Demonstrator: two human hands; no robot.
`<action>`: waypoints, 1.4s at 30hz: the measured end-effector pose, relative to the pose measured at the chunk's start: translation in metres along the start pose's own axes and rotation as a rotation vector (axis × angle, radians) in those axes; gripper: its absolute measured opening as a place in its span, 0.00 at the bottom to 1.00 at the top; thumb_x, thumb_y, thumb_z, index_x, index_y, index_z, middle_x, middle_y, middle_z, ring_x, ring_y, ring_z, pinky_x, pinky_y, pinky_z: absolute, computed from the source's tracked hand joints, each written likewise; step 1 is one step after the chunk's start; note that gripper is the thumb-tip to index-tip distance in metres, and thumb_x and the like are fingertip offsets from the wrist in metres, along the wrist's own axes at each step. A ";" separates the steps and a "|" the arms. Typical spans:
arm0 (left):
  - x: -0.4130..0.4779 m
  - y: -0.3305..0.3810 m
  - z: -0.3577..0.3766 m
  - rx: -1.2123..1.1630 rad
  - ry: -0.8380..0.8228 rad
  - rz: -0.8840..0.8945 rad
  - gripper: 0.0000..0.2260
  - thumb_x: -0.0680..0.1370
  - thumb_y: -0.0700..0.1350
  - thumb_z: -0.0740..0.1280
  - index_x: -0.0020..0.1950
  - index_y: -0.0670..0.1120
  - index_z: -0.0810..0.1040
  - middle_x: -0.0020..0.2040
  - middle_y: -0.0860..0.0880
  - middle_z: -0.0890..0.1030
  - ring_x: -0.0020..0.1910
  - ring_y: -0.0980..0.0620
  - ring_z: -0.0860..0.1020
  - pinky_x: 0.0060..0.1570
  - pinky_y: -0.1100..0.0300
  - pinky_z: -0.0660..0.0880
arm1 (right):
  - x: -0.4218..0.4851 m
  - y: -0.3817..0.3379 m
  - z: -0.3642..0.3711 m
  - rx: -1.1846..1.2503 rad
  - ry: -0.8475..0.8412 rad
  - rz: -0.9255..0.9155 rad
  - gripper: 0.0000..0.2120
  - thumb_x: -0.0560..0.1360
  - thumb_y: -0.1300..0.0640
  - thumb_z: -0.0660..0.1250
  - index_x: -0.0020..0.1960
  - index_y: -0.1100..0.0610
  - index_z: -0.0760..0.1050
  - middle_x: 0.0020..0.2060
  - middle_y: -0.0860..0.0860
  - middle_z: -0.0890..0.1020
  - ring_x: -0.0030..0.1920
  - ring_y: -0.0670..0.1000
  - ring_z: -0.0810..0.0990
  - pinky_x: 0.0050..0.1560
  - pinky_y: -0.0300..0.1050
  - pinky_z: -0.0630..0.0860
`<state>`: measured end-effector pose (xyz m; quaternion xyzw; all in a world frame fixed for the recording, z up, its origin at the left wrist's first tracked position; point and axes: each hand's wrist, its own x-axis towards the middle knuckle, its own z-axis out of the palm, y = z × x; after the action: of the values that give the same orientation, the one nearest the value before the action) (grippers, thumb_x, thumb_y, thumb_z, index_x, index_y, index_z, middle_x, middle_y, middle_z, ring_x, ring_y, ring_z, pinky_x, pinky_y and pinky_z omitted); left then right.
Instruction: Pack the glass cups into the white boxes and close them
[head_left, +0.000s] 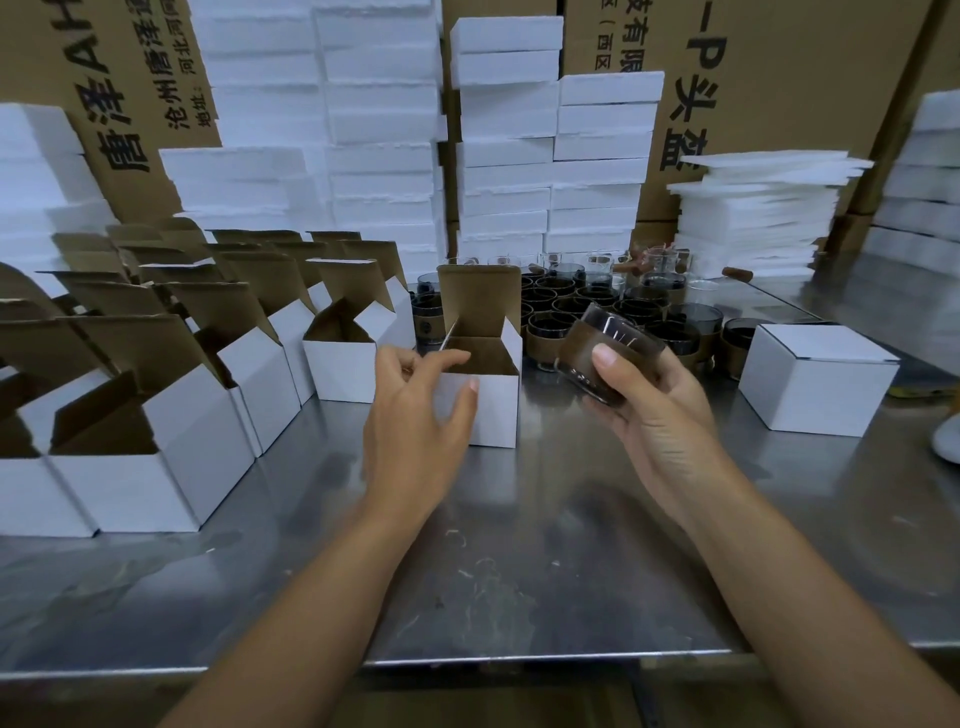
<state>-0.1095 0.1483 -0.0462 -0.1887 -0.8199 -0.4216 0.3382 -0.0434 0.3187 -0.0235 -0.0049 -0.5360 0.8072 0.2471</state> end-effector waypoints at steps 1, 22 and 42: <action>0.000 -0.002 0.001 0.037 -0.026 -0.004 0.13 0.76 0.48 0.68 0.60 0.50 0.78 0.50 0.50 0.66 0.43 0.58 0.66 0.41 0.74 0.67 | 0.000 0.000 0.000 -0.012 -0.004 -0.017 0.34 0.51 0.46 0.77 0.56 0.51 0.76 0.49 0.48 0.84 0.52 0.48 0.82 0.51 0.43 0.77; -0.011 0.015 0.010 -0.016 -0.203 0.342 0.08 0.75 0.51 0.67 0.48 0.47 0.78 0.39 0.54 0.73 0.41 0.54 0.69 0.39 0.62 0.66 | -0.005 0.005 0.012 -0.260 -0.186 -0.306 0.28 0.58 0.47 0.76 0.57 0.45 0.75 0.52 0.41 0.82 0.57 0.42 0.79 0.54 0.38 0.76; -0.012 0.015 0.009 -0.033 -0.206 0.409 0.14 0.74 0.57 0.63 0.47 0.48 0.79 0.38 0.53 0.74 0.40 0.60 0.66 0.41 0.64 0.63 | -0.006 0.015 0.006 -0.832 -0.097 -0.640 0.18 0.70 0.58 0.72 0.46 0.40 0.67 0.64 0.45 0.68 0.65 0.35 0.65 0.61 0.23 0.58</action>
<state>-0.0958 0.1640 -0.0500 -0.3987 -0.7878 -0.3360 0.3280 -0.0458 0.3067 -0.0350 0.0988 -0.7968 0.4095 0.4332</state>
